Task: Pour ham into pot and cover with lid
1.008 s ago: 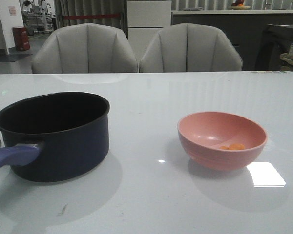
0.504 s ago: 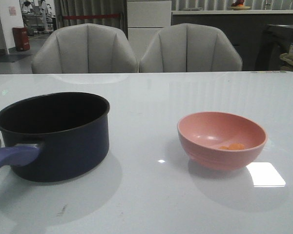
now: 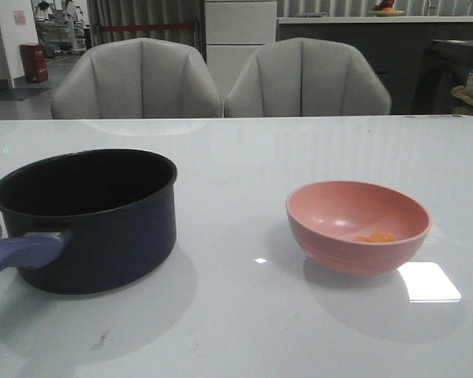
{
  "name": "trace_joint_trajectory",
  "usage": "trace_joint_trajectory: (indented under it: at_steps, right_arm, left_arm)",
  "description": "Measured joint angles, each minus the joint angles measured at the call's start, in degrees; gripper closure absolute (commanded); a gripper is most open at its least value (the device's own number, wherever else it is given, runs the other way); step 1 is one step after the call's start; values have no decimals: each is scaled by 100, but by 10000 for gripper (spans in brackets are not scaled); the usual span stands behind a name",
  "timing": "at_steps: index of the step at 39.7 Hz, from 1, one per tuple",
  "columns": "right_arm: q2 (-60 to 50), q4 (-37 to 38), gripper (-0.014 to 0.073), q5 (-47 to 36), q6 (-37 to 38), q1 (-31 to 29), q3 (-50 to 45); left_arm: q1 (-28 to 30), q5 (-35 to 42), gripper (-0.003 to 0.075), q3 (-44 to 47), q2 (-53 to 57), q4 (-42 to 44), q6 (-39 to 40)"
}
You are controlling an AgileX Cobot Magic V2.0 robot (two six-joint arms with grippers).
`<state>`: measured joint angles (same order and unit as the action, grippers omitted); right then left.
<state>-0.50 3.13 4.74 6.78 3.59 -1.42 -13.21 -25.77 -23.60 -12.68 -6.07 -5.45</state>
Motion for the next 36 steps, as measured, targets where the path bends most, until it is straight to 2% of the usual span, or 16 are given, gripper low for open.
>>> trace_joint_trajectory:
  at_steps: [7, 18, 26, 31, 36]
  right_arm:
    - [0, 0, 447, 0, 0, 0, 0]
    - [0, 0, 447, -25, 0, 0, 0]
    - [0, 0, 447, -670, 0, 0, 4]
    - [110, 0, 447, -87, 0, 0, 483]
    - [772, -13, 447, 614, 0, 0, 1280]
  left_arm:
    - [-50, 451, 164, 542, 657, 70, 0]
    - [-96, 989, 164, 748, 837, 83, 0]
    - [-322, 1052, 164, 748, 837, 83, 0]
    - [-460, 1061, 164, 748, 837, 83, 0]
    - [-481, 1061, 164, 748, 837, 92, 0]
